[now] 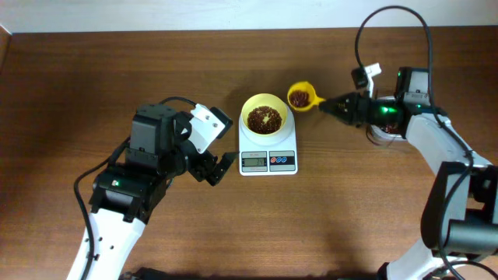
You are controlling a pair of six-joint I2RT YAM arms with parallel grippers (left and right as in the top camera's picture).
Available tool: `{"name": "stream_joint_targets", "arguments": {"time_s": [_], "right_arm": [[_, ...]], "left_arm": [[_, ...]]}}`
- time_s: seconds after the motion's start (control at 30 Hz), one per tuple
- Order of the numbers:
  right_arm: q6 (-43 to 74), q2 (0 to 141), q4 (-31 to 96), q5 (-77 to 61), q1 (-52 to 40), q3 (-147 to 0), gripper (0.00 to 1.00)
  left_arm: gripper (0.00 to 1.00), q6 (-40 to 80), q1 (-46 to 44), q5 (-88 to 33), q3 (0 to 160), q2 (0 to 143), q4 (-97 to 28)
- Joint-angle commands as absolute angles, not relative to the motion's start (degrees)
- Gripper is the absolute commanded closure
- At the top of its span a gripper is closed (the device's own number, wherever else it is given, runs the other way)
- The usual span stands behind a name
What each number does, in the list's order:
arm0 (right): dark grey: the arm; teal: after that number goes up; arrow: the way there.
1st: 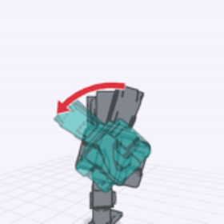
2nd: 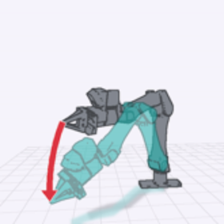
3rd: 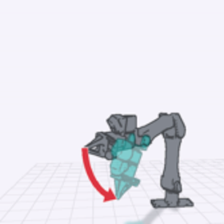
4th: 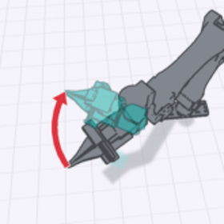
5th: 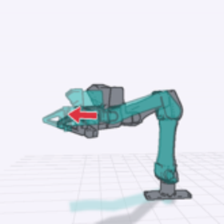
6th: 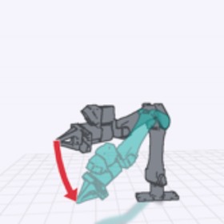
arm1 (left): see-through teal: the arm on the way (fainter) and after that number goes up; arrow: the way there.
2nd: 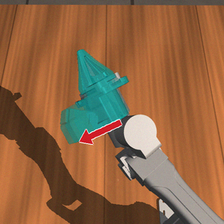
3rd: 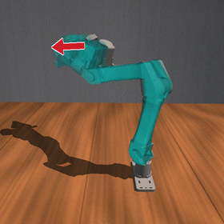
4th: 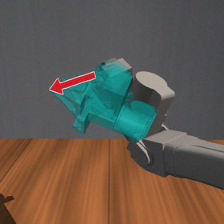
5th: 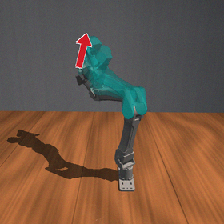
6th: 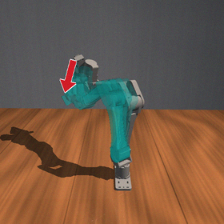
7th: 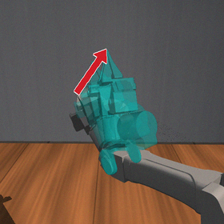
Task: Scoop item into bowl and weigh 50g on scale
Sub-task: 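Lift the refilled scoop and move it left over the bowl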
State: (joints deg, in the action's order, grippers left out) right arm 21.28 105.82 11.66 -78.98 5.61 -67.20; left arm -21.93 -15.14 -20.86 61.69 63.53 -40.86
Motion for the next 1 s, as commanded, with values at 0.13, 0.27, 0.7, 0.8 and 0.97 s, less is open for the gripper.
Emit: {"name": "stream_joint_targets", "arguments": {"time_s": [0.13, 0.27, 0.7, 0.8, 0.97], "right_arm": [[41.5, 105.9, -3.1, -72.4, -0.8, -67.7, 0.96], [41.3, 105.9, -3.5, -71.6, -2.8, -67.7, 0.96], [30.2, 105.9, -3.1, -67.5, -5.7, -67.7, 0.96], [27.0, 105.9, -1.7, -67.4, -5.7, -67.7, 0.96], [22.5, 105.9, -1.5, -67.4, -5.7, -67.7, 0.96]], "left_arm": [[0.01, -22.8, -14.9, -21.6, 61.5, 63.3, -40.8], [0.01, -22.8, -14.9, -21.6, 61.5, 63.3, -40.8], [0.01, -22.8, -14.9, -21.6, 61.5, 63.3, -40.8], [0.01, -22.8, -14.9, -21.7, 61.5, 63.3, -40.8], [0.01, -22.8, -14.9, -21.6, 61.5, 63.3, -40.8]]}}
